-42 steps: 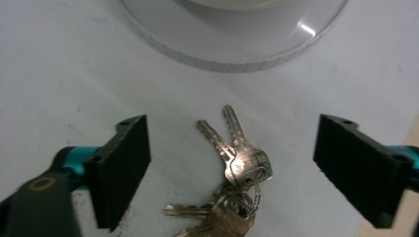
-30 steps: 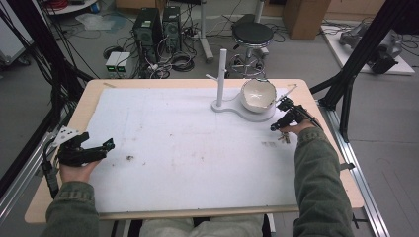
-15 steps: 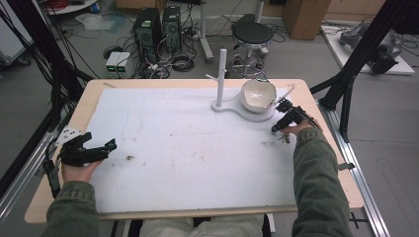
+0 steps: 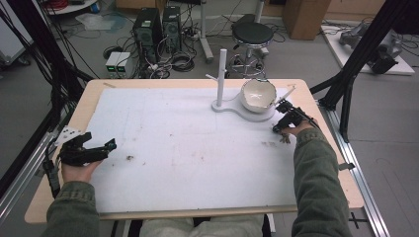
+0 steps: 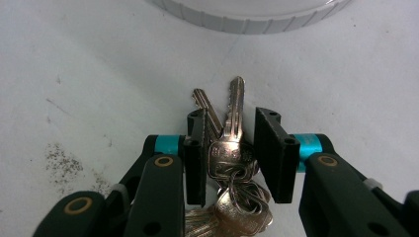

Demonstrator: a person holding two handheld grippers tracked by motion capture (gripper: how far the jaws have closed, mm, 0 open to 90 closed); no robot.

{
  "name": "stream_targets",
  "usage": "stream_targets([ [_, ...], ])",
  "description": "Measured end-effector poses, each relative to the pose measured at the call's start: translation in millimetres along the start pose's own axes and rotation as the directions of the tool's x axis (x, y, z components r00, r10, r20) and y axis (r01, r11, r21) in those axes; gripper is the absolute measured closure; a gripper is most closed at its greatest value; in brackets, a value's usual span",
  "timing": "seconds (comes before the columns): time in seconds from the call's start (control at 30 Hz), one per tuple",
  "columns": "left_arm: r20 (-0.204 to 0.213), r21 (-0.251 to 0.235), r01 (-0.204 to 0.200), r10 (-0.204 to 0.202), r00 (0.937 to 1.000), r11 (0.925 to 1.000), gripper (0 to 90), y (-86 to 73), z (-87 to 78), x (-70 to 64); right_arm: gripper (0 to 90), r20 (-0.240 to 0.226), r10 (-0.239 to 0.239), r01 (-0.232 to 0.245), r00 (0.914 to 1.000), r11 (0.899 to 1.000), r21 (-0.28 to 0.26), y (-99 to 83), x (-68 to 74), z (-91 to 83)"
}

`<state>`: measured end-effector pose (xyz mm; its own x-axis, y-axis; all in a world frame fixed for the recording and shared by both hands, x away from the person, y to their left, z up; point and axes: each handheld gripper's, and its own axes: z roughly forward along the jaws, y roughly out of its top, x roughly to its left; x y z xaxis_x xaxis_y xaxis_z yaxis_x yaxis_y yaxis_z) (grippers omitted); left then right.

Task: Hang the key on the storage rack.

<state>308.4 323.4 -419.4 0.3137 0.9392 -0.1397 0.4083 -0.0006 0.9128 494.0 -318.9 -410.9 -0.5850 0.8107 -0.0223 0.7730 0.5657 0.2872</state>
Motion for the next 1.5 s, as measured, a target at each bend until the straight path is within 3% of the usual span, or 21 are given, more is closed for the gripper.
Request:
stream_targets([
  [0.23, -0.002, -0.001, 0.001, -0.001, 1.0000, 1.0000, 2.0, 0.1, -0.5, 0.3, 67.7, 0.033, 0.002, -0.002, 0.9995, 1.000, 0.000, 0.2, 4.4, -1.4],
  [0.5, -0.002, -0.005, 0.008, -0.008, 1.0000, 1.0000, 2.0, 0.2, -0.9, 0.8, 67.7, 0.018, 0.020, -0.019, 0.9996, 0.999, -0.029, -3.2, 4.8, -10.0],
  [0.93, 0.011, -0.019, 0.023, -0.023, 0.9997, 0.9995, 2.0, 0.6, -1.9, 2.2, 68.4, 0.052, 0.013, -0.008, 0.9986, 0.995, -0.096, -10.8, 18.1, -35.4],
  [0.97, 0.012, -0.020, 0.025, -0.025, 0.9996, 0.9995, 2.0, 0.6, -1.8, 2.3, 69.0, 0.046, 0.013, -0.008, 0.9988, 0.994, -0.107, -11.1, 18.8, -37.9],
  [1.0, 0.012, -0.020, 0.024, -0.024, 0.9996, 0.9995, 2.0, 0.6, -1.9, 2.6, 80.6, 0.043, 0.015, -0.010, 0.9990, 0.993, -0.115, -11.5, 19.5, -39.7],
  [1.13, 0.015, -0.024, 0.029, -0.029, 0.9995, 0.9993, 2.0, 0.7, -1.6, 2.9, 81.3, 0.036, 0.027, -0.021, 0.9990, 0.986, -0.165, -15.0, 20.9, -51.7],
  [1.3, 0.017, -0.030, 0.037, -0.036, 0.9992, 0.9989, 2.0, 1.0, -2.0, 3.1, 82.0, 0.044, 0.032, -0.024, 0.9985, 0.986, -0.168, -19.4, 23.8, -57.5],
  [1.33, 0.017, -0.032, 0.039, -0.039, 0.9991, 0.9987, 2.0, 1.1, -2.1, 3.1, 82.5, 0.042, 0.027, -0.019, 0.9988, 0.984, -0.176, -19.7, 24.3, -59.2],
  [1.37, 0.017, -0.032, 0.039, -0.039, 0.9991, 0.9987, 2.0, 1.1, -2.1, 3.1, 88.8, 0.035, 0.025, -0.018, 0.9991, 0.984, -0.178, -20.0, 25.4, -61.3],
  [1.5, 0.016, -0.033, 0.041, -0.041, 0.9990, 0.9986, 2.0, 1.2, -1.9, 3.2, 88.8, 0.046, 0.002, 0.007, 0.9990, 0.980, -0.200, -20.3, 29.5, -66.5],
])
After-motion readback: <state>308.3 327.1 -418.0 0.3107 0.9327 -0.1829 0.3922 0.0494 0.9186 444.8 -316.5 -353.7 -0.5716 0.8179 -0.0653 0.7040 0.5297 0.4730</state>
